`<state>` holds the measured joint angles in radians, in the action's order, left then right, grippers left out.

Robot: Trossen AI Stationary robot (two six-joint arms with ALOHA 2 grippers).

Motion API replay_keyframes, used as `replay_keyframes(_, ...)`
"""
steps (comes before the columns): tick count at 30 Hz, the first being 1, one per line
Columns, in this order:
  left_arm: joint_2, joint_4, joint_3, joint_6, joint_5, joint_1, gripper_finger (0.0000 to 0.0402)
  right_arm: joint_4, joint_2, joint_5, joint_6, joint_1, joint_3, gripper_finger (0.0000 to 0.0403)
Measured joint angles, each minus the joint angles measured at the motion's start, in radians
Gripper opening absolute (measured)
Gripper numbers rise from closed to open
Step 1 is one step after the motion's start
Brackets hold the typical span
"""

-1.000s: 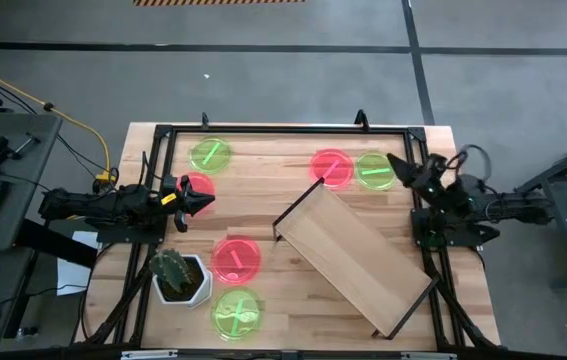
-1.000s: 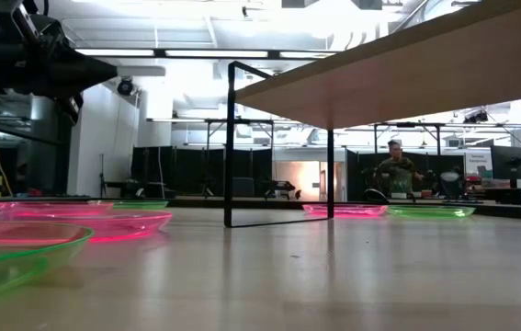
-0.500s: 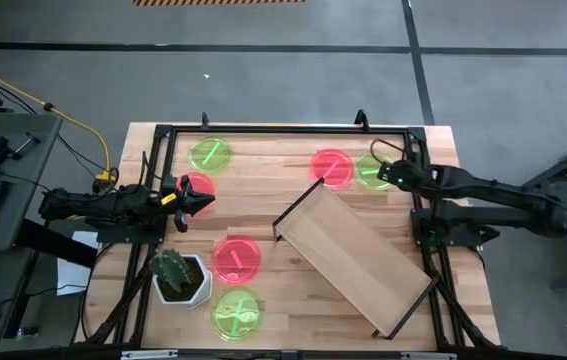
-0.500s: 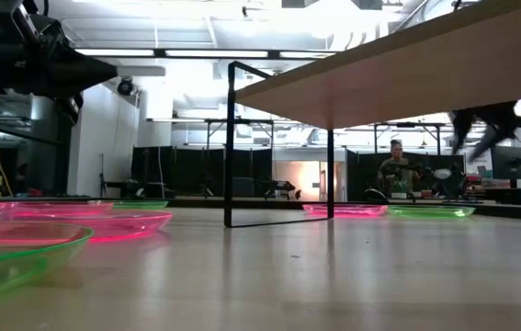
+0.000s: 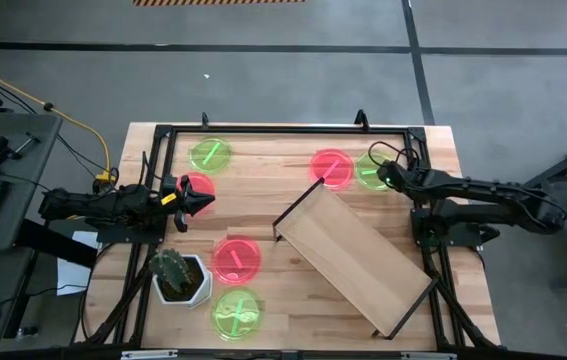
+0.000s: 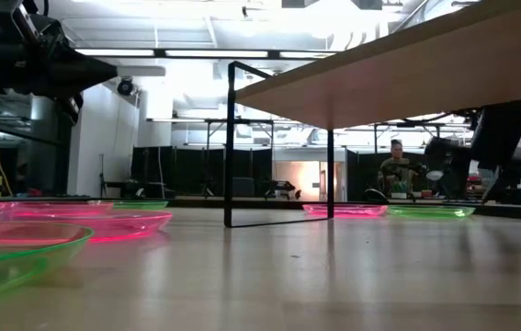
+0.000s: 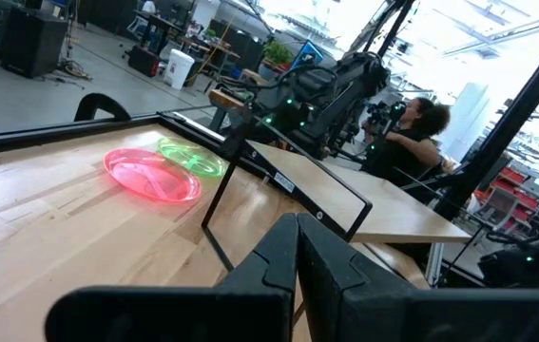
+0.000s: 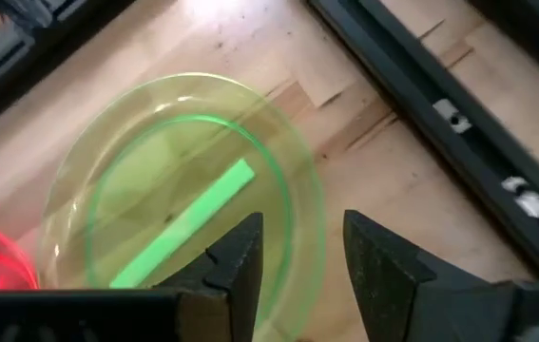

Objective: Place and stack plates onto a shelf
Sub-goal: Put the top right green plate on the shelf

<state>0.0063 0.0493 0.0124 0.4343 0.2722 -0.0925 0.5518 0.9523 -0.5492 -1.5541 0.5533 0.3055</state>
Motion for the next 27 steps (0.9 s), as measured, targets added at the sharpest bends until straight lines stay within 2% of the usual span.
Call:
replay_keyframes(6, 0.000, 0.000, 0.000, 0.000, 0.000, 0.000, 0.0001, -0.169, 0.067, 0.024, 0.003, 0.057, -0.081, 0.0128)
replay_keyframes(13, 0.000, 0.000, 0.000, 0.000, 0.000, 0.000, 0.0001, -0.235, 0.115, 0.008, 0.031, 0.082, -0.074, 0.0126)
replay_keyframes(16, 0.000, 0.000, 0.000, 0.000, 0.000, 0.000, 0.0001, -0.240, 0.135, 0.011, 0.034, 0.096, -0.067, 0.0103)
replay_keyframes(21, 0.000, 0.000, 0.000, 0.000, 0.000, 0.000, 0.0001, -0.236, 0.156, 0.014, 0.036, 0.104, -0.058, 0.0017)
replay_keyframes(27, 0.000, 0.000, 0.000, 0.000, 0.000, 0.000, 0.0001, -0.234, 0.129, 0.046, 0.057, 0.105, -0.058, 0.0005)
